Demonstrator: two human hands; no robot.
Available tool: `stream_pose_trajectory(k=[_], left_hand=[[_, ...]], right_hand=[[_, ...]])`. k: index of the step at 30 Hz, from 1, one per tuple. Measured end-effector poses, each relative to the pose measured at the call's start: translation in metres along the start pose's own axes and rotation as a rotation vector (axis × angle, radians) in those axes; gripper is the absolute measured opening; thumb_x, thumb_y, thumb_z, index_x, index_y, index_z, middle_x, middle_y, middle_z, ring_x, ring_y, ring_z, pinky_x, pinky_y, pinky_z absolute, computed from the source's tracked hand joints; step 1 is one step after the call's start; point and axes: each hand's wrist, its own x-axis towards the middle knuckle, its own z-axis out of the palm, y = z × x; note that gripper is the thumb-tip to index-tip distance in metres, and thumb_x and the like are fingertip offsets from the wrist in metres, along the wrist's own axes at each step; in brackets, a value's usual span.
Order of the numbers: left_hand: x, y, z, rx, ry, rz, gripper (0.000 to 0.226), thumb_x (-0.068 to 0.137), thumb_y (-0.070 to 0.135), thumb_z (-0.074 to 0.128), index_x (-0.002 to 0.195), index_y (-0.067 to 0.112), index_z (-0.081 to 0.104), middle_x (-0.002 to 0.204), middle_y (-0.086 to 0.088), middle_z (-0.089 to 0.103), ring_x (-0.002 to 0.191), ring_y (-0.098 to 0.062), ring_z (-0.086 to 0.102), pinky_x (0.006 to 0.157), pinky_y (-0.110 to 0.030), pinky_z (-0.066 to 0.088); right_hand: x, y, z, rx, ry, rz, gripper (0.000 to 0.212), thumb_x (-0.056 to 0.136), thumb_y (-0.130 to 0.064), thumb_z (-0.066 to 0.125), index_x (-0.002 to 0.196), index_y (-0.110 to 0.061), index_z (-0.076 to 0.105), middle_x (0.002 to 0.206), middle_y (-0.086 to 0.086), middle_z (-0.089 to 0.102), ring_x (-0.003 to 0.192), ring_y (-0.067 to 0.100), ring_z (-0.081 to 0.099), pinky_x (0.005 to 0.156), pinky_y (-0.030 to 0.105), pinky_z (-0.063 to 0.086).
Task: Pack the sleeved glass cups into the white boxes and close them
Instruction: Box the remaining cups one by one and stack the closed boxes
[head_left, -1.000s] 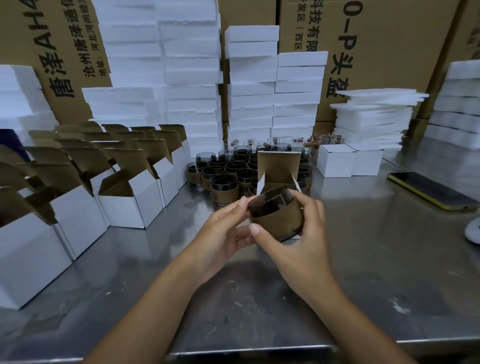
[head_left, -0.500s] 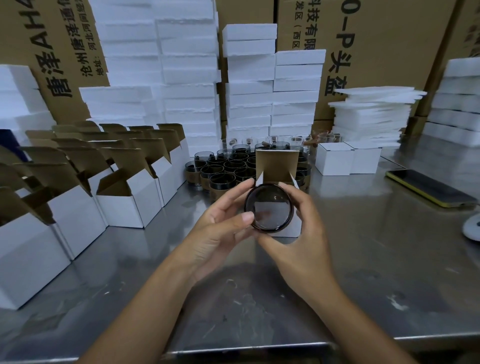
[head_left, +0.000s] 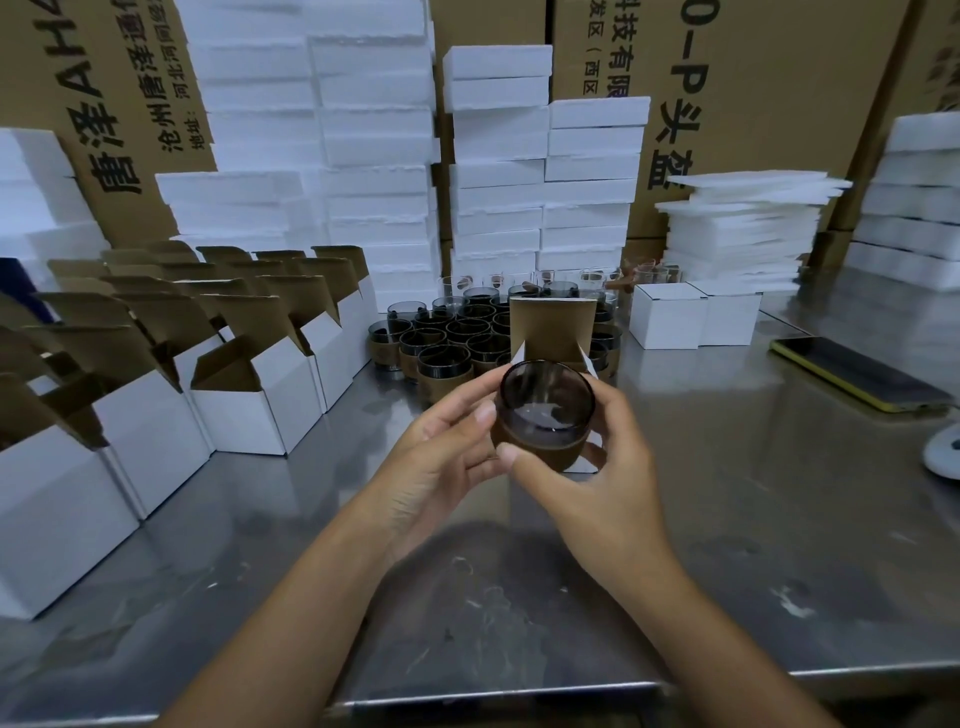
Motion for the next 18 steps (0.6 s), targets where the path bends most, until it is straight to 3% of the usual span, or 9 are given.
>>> stream_pose_trajectory(k=[4, 10, 15, 18], left_hand=[[-0.0004, 0.0003, -0.0007, 0.035, 0.015, -0.019, 0.036, 0.086, 0.033, 0.062, 0.122, 0.031, 0.061, 0.121, -0.005, 0.066, 0.103, -0.025, 0.065, 0.080, -0.028, 0.053], [-0.0021, -0.0025, -0.0015, 0.079, -0.035, -0.058, 0.042, 0.080, 0.041, 0.066, 0.122, 0.037, 0.060, 0.095, 0.005, 0.069, 0.071, -0.008, 0.060, 0.064, -0.019, 0.049], [-0.0033, -0.0029, 0.0007, 0.127, -0.038, -0.090, 0.048, 0.078, 0.047, 0.067, 0.123, 0.031, 0.059, 0.092, 0.005, 0.069, 0.071, -0.006, 0.062, 0.060, -0.018, 0.047], [-0.0031, -0.0036, 0.0019, 0.173, 0.000, -0.104, 0.041, 0.077, 0.048, 0.062, 0.112, 0.026, 0.063, 0.094, -0.001, 0.068, 0.072, -0.010, 0.060, 0.058, -0.019, 0.046]], right_hand=[[0.0025, -0.0033, -0.0001, 0.209, -0.012, 0.092, 0.043, 0.065, -0.030, 0.075, 0.106, -0.027, 0.062, 0.097, -0.017, 0.070, 0.089, -0.003, 0.065, 0.068, 0.010, 0.048], [0.0067, -0.0029, 0.0004, 0.285, -0.046, 0.215, 0.026, 0.073, -0.039, 0.061, 0.090, -0.020, 0.069, 0.084, -0.007, 0.074, 0.081, 0.005, 0.068, 0.069, 0.015, 0.050], [0.0075, -0.0078, -0.0011, 0.287, -0.116, 0.401, 0.049, 0.067, -0.061, 0.068, 0.089, -0.017, 0.073, 0.088, 0.009, 0.074, 0.091, 0.028, 0.069, 0.088, 0.045, 0.052], [0.0083, -0.0090, -0.0015, 0.281, -0.139, 0.491, 0.061, 0.053, -0.067, 0.056, 0.084, -0.019, 0.075, 0.088, 0.011, 0.074, 0.094, 0.028, 0.068, 0.094, 0.051, 0.049]])
